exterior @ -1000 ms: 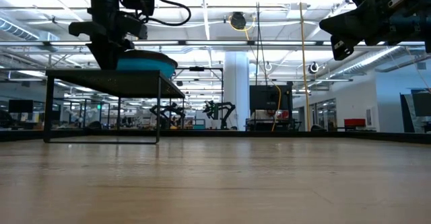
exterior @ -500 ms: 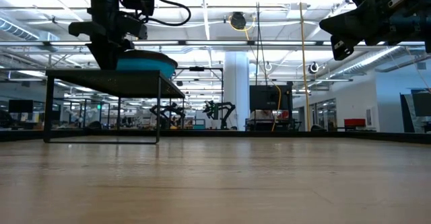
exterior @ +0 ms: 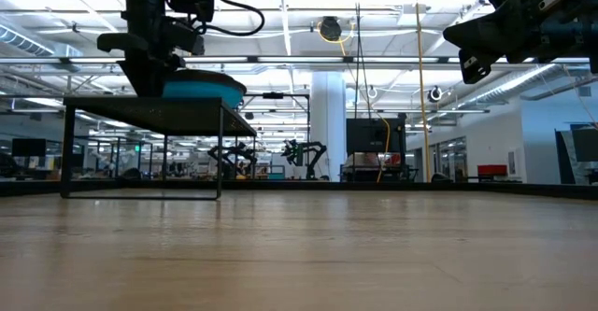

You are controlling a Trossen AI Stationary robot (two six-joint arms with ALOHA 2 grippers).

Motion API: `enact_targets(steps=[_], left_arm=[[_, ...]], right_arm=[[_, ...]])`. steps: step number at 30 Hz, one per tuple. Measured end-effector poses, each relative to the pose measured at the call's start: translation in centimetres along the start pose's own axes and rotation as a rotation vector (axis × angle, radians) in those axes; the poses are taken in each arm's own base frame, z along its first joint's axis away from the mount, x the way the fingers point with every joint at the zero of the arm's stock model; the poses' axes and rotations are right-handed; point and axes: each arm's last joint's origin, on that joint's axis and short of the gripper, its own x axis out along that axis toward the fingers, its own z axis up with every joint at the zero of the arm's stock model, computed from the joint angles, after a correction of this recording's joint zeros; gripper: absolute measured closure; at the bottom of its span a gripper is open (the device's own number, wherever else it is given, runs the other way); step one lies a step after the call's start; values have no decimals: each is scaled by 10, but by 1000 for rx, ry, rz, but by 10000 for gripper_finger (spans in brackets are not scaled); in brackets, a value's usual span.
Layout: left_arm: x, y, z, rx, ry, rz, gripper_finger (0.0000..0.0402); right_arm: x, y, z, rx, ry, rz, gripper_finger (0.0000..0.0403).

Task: Pick & Place Fruit
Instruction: Put the blue patterned table knife on the shelf to the bottom of the blue strainer bowl, then return to Home Position

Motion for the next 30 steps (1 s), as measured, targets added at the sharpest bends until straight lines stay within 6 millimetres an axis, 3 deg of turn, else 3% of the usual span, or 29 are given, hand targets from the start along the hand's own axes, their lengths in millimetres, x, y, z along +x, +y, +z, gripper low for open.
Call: enact_targets(steps=[9,15,22,26,30], left_arm=[[-15,-2,1,-22,19,37,253],[-48,-11,5,-110,-13,46,252],[-92,-29,17,-308,-205,-70,253],[-111,-43,28,-331,-376,-105,277],[-129,-57,33,-291,-568,-136,331]], right_arm=[[0,0,0,0,0,0,403],[0,0,0,0,0,1,403],[0,0,0,0,0,1,403],[0,0,0,0,0,0,403],[0,0,0,-5,1,2,403]])
